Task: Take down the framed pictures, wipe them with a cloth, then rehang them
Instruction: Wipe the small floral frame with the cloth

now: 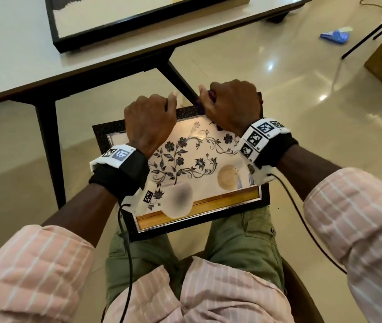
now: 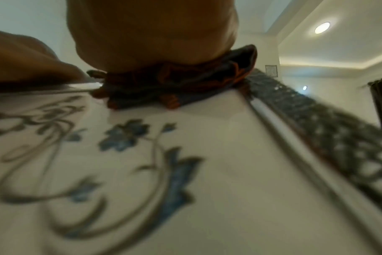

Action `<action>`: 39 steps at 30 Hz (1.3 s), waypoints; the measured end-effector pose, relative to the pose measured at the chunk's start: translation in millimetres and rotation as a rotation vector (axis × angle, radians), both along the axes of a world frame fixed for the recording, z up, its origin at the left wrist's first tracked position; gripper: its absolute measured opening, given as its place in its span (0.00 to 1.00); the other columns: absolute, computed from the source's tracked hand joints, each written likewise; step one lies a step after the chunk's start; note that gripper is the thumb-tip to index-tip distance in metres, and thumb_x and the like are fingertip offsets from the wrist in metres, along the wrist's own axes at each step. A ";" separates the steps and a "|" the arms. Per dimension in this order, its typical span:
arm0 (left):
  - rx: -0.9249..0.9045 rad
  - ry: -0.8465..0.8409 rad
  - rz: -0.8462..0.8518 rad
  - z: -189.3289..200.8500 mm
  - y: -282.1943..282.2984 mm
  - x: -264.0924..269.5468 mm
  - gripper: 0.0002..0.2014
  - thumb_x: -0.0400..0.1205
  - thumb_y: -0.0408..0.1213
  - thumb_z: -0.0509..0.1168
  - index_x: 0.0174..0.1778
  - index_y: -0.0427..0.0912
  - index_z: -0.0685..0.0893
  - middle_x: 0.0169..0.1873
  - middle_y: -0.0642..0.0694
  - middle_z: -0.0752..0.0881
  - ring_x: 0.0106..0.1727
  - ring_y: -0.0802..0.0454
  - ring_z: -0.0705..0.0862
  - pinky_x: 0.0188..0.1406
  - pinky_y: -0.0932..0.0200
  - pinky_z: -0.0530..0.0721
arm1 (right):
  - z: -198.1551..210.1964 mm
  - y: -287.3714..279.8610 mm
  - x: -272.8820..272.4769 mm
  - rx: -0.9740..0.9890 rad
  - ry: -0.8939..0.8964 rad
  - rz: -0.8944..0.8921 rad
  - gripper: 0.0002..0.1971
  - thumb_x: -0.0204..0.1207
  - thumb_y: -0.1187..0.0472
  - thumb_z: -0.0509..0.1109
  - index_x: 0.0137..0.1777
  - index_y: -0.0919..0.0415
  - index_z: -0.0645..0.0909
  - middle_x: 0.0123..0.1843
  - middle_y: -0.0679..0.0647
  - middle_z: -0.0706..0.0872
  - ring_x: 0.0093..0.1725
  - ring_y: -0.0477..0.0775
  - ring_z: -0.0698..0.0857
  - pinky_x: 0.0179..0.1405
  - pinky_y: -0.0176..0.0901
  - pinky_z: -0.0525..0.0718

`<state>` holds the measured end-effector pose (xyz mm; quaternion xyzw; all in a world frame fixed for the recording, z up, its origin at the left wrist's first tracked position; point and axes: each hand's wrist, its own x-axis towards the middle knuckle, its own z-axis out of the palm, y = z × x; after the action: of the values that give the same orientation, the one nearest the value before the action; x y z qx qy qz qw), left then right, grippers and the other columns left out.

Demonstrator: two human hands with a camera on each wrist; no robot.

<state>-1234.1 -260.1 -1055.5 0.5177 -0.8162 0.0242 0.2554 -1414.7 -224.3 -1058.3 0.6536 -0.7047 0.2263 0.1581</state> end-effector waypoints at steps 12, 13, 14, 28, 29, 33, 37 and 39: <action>0.035 -0.123 -0.150 -7.9 -5.5 -11.0 0.38 0.75 0.78 0.48 0.42 0.47 0.88 0.25 0.50 0.81 0.29 0.51 0.80 0.36 0.58 0.74 | -10.7 8.7 -57.0 -0.004 -0.361 -0.351 0.31 0.82 0.35 0.52 0.45 0.61 0.86 0.44 0.64 0.89 0.46 0.68 0.85 0.41 0.47 0.71; 0.046 -0.120 -0.157 -8.2 -6.3 -11.7 0.38 0.75 0.77 0.48 0.42 0.47 0.88 0.25 0.50 0.82 0.30 0.50 0.81 0.37 0.57 0.74 | -12.1 10.8 -56.0 0.011 -0.533 -0.441 0.33 0.81 0.32 0.52 0.48 0.59 0.87 0.46 0.62 0.89 0.49 0.66 0.85 0.44 0.47 0.72; 0.060 -0.119 -0.168 -8.0 -7.3 -11.5 0.37 0.75 0.77 0.48 0.44 0.47 0.88 0.27 0.49 0.83 0.32 0.50 0.81 0.39 0.57 0.74 | -14.7 13.1 -53.7 0.017 -0.683 -0.507 0.34 0.79 0.29 0.51 0.50 0.58 0.87 0.49 0.60 0.89 0.52 0.65 0.85 0.47 0.47 0.74; 0.141 -0.126 -0.171 -10.5 -1.2 -45.9 0.30 0.79 0.71 0.53 0.54 0.48 0.84 0.33 0.51 0.80 0.38 0.50 0.79 0.39 0.56 0.71 | -25.8 24.5 -51.1 -0.077 -1.155 -0.511 0.28 0.73 0.28 0.66 0.46 0.56 0.83 0.41 0.49 0.83 0.43 0.52 0.81 0.45 0.38 0.72; 0.156 -0.125 -0.171 -11.3 -1.3 -46.3 0.30 0.79 0.72 0.53 0.55 0.49 0.84 0.34 0.51 0.80 0.38 0.50 0.79 0.39 0.56 0.71 | -33.6 30.5 -42.8 -0.067 -1.118 -0.528 0.28 0.74 0.28 0.64 0.49 0.56 0.83 0.41 0.48 0.82 0.42 0.52 0.79 0.45 0.39 0.70; 0.191 -0.139 -0.194 -14.7 0.5 -47.9 0.30 0.80 0.71 0.53 0.57 0.49 0.83 0.34 0.51 0.81 0.39 0.49 0.81 0.41 0.56 0.72 | -38.7 37.0 -35.5 -0.060 -1.147 -0.556 0.30 0.73 0.27 0.64 0.47 0.56 0.83 0.42 0.48 0.85 0.42 0.51 0.82 0.44 0.41 0.76; 0.181 -0.104 -0.179 -12.9 1.9 -50.9 0.29 0.81 0.68 0.53 0.56 0.47 0.83 0.37 0.47 0.85 0.44 0.45 0.84 0.51 0.50 0.74 | -24.3 20.2 -46.4 -0.063 -1.190 -0.472 0.31 0.69 0.26 0.66 0.46 0.56 0.86 0.42 0.49 0.87 0.44 0.50 0.85 0.42 0.40 0.75; 0.178 -0.082 -0.181 -17.2 4.3 -52.3 0.27 0.83 0.66 0.54 0.56 0.46 0.83 0.39 0.48 0.85 0.46 0.45 0.84 0.57 0.48 0.71 | -34.5 26.3 -42.0 -0.032 -1.129 -0.451 0.29 0.69 0.26 0.67 0.44 0.55 0.83 0.39 0.45 0.85 0.43 0.49 0.84 0.42 0.41 0.74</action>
<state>-1286.4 -255.8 -1072.7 0.4612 -0.8682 -0.0501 0.1759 -1456.7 -198.0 -1092.8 0.2649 -0.7972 0.5094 -0.1865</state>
